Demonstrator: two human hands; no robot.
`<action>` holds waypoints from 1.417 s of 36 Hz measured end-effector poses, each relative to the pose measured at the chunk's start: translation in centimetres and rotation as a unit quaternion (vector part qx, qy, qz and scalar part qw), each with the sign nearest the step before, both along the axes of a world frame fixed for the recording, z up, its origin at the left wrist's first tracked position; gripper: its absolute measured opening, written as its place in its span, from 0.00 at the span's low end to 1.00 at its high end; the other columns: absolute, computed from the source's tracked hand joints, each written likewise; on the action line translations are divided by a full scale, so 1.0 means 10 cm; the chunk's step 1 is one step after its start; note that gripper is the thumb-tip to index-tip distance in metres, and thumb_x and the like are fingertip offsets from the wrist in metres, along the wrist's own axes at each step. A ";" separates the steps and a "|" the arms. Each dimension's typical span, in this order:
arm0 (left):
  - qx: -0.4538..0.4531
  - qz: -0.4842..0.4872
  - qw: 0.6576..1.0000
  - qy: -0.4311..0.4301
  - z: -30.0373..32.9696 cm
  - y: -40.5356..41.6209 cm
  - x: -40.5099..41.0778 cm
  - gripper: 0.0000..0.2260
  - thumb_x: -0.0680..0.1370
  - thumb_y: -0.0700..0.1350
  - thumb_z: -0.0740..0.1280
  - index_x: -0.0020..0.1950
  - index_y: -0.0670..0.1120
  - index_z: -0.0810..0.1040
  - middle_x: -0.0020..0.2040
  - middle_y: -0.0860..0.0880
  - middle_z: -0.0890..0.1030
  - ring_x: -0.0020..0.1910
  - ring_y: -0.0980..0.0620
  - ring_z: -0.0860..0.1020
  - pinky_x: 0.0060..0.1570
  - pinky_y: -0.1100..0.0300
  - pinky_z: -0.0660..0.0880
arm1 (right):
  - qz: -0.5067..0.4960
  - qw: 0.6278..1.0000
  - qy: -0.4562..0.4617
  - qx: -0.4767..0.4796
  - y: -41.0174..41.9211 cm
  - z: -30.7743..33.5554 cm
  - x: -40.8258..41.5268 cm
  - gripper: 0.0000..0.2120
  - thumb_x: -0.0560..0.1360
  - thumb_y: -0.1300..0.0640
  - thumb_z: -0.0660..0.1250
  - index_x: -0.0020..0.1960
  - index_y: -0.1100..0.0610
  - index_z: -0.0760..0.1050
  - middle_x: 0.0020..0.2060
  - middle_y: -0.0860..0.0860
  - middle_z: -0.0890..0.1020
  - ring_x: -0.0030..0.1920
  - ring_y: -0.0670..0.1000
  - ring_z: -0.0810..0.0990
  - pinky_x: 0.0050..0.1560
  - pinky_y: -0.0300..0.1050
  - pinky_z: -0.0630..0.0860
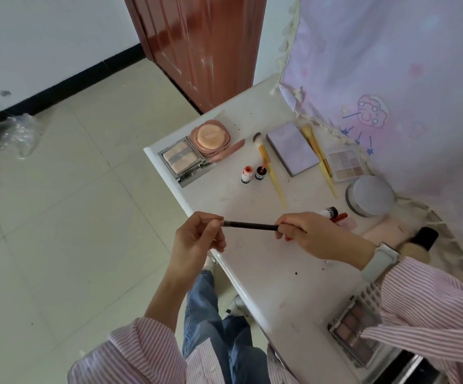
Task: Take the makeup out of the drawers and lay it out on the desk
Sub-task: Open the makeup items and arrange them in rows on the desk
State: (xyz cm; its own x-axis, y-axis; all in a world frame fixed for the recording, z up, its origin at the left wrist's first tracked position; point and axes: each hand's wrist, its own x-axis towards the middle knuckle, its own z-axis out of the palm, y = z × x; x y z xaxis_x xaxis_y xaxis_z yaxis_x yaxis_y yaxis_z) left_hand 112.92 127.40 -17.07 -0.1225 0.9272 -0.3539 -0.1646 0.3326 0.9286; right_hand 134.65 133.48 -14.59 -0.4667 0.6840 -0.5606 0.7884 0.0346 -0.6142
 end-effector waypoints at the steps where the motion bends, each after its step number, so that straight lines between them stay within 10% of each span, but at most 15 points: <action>1: 0.003 0.007 1.000 0.013 -0.02 0.00 0.00 0.06 0.79 0.33 0.59 0.46 0.38 0.75 0.28 0.51 0.75 0.27 0.53 0.73 0.29 0.63 0.72 | 0.002 1.000 -0.008 0.022 -0.01 0.00 -0.01 0.11 0.80 0.53 0.55 0.42 0.46 0.73 0.41 0.53 0.81 0.44 0.56 0.79 0.48 0.51 0.75; 9: -0.022 0.127 0.991 0.042 -0.14 -0.03 -0.11 0.12 0.82 0.41 0.55 0.40 0.39 0.70 0.24 0.54 0.66 0.23 0.55 0.66 0.23 0.65 0.64 | 0.035 0.968 -0.059 0.243 0.00 0.02 0.08 0.10 0.80 0.58 0.57 0.53 0.55 0.78 0.44 0.47 0.82 0.36 0.48 0.77 0.35 0.34 0.68; 18: -0.035 0.161 0.980 0.109 -0.20 -0.01 -0.21 0.06 0.79 0.36 0.61 0.43 0.41 0.75 0.29 0.49 0.74 0.26 0.56 0.71 0.28 0.64 0.70 | -0.066 0.990 -0.008 0.124 -0.02 -0.06 0.01 0.08 0.78 0.60 0.60 0.51 0.58 0.76 0.42 0.45 0.73 0.39 0.47 0.77 0.42 0.39 0.73; 24: -0.027 0.167 0.975 0.144 -0.21 0.00 0.12 0.08 0.76 0.34 0.65 0.42 0.47 0.74 0.42 0.47 0.81 0.42 0.53 0.79 0.41 0.68 0.75 | -0.118 0.969 -0.015 0.217 -0.13 -0.24 -0.37 0.09 0.77 0.60 0.60 0.55 0.61 0.75 0.45 0.51 0.74 0.46 0.50 0.72 0.47 0.38 0.66; 32: -0.048 0.173 0.933 0.311 -0.21 0.27 0.43 0.05 0.75 0.36 0.64 0.41 0.44 0.73 0.34 0.58 0.72 0.47 0.50 0.71 0.39 0.74 0.65 | -0.115 0.965 -0.054 0.229 -0.08 -0.37 -0.60 0.13 0.78 0.58 0.58 0.62 0.59 0.69 0.52 0.54 0.75 0.49 0.52 0.74 0.42 0.40 0.64; 36: -0.085 0.152 0.921 0.349 -0.29 0.42 0.49 0.04 0.76 0.41 0.63 0.42 0.46 0.70 0.36 0.56 0.74 0.48 0.51 0.68 0.53 0.57 0.63 | -0.103 0.966 -0.064 0.230 -0.03 -0.40 -0.60 0.13 0.79 0.57 0.57 0.62 0.58 0.69 0.54 0.54 0.74 0.48 0.53 0.75 0.42 0.39 0.63; 51: 0.004 0.101 0.862 0.497 -0.46 0.47 0.60 0.06 0.74 0.40 0.63 0.44 0.45 0.80 0.40 0.50 0.82 0.47 0.45 0.75 0.46 0.56 0.59 | -0.084 0.967 -0.016 0.240 0.02 -0.48 -0.48 0.14 0.79 0.55 0.59 0.62 0.59 0.71 0.53 0.54 0.75 0.49 0.53 0.76 0.49 0.47 0.74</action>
State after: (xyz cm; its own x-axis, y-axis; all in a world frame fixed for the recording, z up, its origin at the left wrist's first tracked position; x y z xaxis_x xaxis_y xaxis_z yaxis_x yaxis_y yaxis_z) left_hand 118.87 132.09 -21.65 -0.5214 0.8529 0.0254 0.6600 0.3843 0.6455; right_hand 129.87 133.63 -19.43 -0.3141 0.9337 -0.1720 0.8265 0.1798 -0.5335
